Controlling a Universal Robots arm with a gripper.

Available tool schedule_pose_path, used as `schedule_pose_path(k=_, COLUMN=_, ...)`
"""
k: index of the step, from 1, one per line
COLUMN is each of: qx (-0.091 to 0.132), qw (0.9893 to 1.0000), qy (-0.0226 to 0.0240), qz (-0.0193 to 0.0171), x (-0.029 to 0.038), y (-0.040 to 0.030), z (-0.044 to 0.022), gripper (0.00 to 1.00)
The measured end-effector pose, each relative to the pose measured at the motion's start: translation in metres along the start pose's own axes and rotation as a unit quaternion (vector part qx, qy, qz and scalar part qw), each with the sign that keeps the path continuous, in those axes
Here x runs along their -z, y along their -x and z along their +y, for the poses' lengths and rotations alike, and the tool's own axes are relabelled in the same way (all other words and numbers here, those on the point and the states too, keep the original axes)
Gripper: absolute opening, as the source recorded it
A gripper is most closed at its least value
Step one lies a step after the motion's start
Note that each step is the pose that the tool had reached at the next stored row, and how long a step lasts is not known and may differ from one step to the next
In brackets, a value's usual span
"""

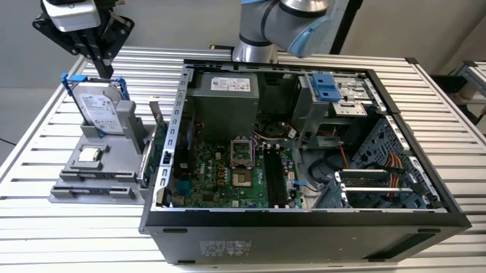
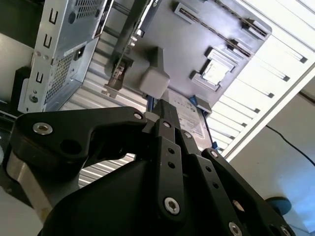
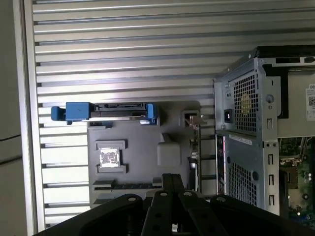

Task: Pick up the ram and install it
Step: 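Reach for the ram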

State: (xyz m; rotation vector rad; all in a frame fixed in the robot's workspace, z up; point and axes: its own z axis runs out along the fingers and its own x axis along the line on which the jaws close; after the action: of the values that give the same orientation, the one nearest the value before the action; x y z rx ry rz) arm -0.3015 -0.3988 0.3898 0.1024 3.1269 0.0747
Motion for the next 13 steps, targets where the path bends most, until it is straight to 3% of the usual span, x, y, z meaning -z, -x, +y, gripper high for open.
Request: schedule_pose_path(k=13, qx=0.007, qw=1.0, qy=0.0001, qz=0.0004, x=0.0, y=-0.0151, z=-0.001, gripper=0.0)
